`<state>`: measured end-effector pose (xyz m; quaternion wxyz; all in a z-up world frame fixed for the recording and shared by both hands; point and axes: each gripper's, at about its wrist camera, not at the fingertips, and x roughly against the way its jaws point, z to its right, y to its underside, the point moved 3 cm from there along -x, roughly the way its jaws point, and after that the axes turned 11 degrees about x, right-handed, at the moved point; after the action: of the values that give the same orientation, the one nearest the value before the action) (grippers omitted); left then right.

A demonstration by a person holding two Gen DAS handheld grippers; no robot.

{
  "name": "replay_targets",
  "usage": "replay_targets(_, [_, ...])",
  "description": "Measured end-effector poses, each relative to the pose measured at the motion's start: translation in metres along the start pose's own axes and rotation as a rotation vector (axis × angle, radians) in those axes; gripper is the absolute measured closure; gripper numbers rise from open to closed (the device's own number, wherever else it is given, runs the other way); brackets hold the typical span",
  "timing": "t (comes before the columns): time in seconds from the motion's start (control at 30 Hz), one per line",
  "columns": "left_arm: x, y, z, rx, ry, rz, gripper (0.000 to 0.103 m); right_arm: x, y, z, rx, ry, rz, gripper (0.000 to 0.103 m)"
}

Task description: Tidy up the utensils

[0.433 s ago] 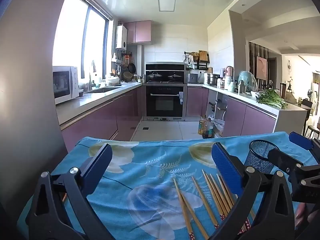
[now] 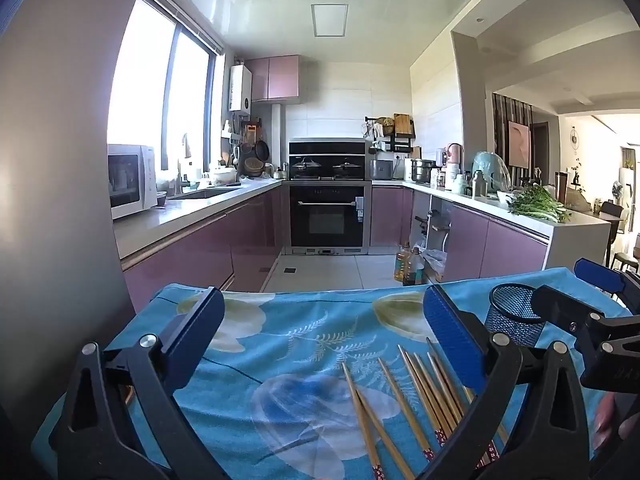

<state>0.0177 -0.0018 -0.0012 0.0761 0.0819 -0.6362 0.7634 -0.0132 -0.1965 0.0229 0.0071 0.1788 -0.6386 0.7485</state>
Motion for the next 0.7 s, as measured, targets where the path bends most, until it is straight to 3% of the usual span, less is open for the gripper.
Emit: replay_targets(0.7, [0.0058,0.0035,0.0058,-0.014,-0.009,0.038,0.005,0.0034,0.0,0.0039,-0.007,0.011,0.017,0.006])
